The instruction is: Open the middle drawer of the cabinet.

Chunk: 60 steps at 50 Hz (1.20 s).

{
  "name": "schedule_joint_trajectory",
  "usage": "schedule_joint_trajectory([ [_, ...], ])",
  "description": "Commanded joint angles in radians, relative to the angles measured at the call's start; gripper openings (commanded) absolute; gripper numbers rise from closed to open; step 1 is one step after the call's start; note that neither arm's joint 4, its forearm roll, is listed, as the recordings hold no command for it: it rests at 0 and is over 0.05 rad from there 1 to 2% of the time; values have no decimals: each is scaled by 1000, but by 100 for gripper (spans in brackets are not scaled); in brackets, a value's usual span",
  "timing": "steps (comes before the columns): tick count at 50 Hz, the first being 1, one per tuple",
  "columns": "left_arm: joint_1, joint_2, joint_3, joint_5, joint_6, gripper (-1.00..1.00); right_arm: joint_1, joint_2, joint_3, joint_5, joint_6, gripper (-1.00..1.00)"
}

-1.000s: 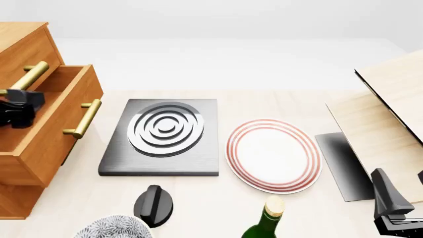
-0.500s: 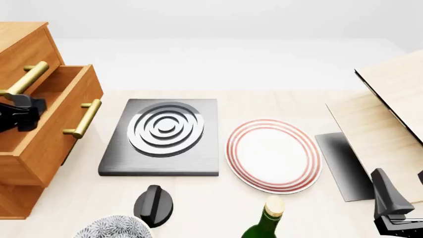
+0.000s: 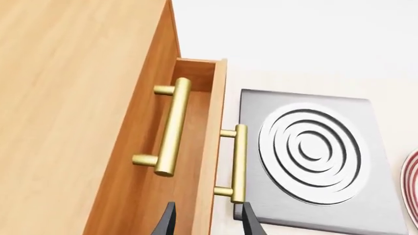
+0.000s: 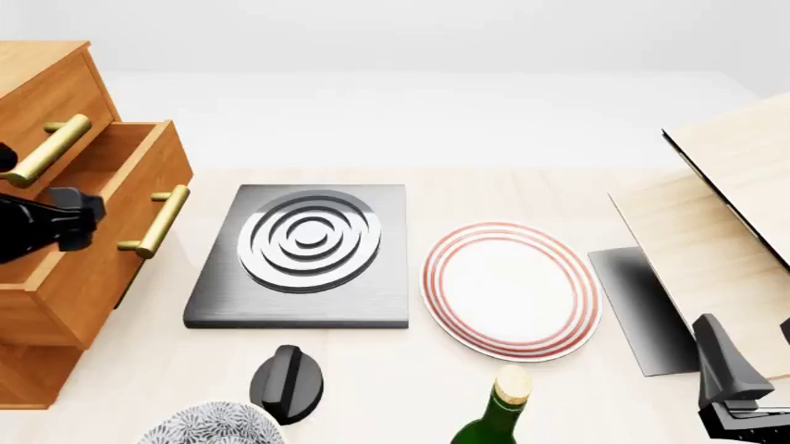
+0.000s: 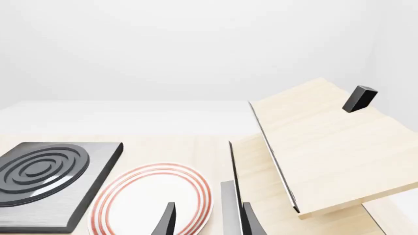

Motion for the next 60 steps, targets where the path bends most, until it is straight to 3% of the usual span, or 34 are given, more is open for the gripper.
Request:
schedule_joint_trajectory([
  [1,11,37,16,-22,-26,100,0,-4,0,4,0,100],
  [31,1,84,54,-46,-30,100,0,-4,0,4,0,100],
  [60,-68,89,74,-42,-35,100,0,-4,0,4,0,100],
])
